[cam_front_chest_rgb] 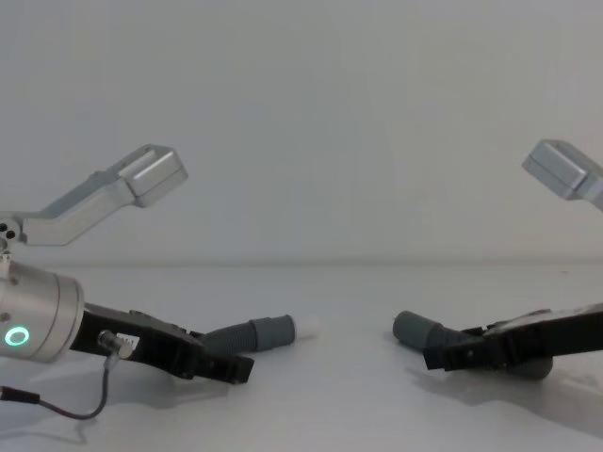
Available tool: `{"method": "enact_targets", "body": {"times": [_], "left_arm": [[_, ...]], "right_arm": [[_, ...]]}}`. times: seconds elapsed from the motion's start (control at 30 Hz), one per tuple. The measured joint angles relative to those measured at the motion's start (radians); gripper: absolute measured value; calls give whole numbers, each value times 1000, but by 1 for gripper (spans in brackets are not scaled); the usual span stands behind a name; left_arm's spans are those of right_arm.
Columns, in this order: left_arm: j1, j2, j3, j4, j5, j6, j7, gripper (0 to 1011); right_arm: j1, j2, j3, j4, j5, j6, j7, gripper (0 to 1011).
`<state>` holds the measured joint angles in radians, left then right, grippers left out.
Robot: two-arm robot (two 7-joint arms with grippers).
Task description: Use both hands to pick up one end of the pipe from the table, align the ends, and insert them.
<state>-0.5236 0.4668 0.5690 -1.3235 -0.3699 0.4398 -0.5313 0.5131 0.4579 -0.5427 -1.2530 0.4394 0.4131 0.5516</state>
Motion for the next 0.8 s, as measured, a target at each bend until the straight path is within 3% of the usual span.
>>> {"method": "enact_targets", "body": {"times": [0.13,0.53,0.8], "left_arm": [[0,0,0,0,-1,2,1,727],[0,1,0,0,-1,4,2,610],[0,1,0,0,-1,5,2,563]], "right_arm": [[0,0,0,1,1,-1,-1,658],[1,-1,-1,2,3,-2,-3,281],[1,-1,-1,3,4,-3,-3,260]]}}
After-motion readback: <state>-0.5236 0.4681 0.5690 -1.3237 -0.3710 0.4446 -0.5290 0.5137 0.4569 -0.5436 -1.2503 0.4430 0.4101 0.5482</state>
